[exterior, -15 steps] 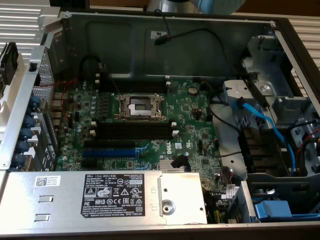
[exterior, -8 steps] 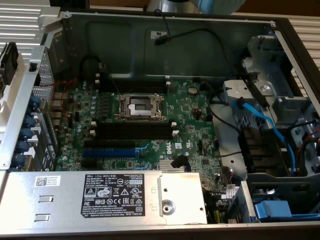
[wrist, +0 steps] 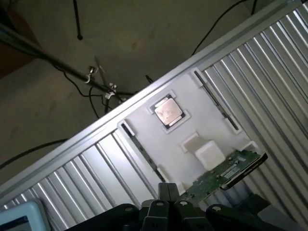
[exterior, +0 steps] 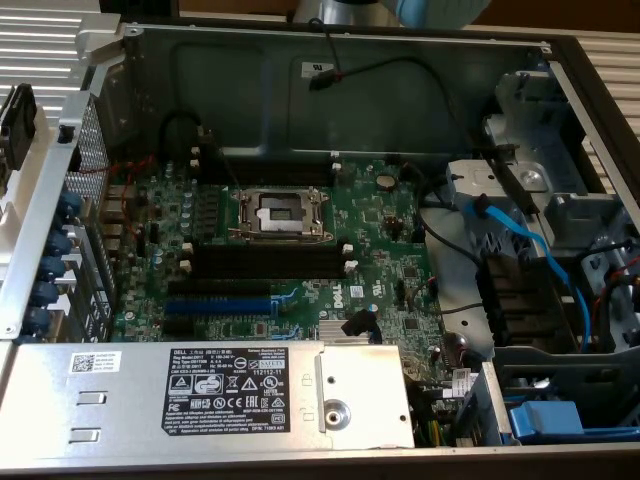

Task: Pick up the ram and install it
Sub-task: 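Pick up the ram and move it above insertion slot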

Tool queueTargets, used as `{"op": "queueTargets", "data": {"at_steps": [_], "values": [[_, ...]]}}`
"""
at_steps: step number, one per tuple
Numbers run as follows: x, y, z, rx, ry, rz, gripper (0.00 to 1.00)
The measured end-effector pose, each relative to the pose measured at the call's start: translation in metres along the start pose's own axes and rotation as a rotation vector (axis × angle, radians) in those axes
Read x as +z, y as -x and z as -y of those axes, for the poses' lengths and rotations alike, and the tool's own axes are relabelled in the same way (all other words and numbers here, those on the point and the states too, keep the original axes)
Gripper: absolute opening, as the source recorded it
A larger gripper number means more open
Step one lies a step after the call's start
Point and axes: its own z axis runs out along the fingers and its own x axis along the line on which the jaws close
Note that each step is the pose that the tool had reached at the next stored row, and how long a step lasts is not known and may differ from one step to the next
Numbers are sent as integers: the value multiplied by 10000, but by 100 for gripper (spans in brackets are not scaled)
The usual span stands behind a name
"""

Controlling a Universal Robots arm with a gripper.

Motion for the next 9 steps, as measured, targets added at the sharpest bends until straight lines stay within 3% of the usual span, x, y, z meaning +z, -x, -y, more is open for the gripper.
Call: {"op": "queueTargets", "data": {"at_steps": [9], "values": [[0, 0, 0, -1634, -11, -36, 10]]}}
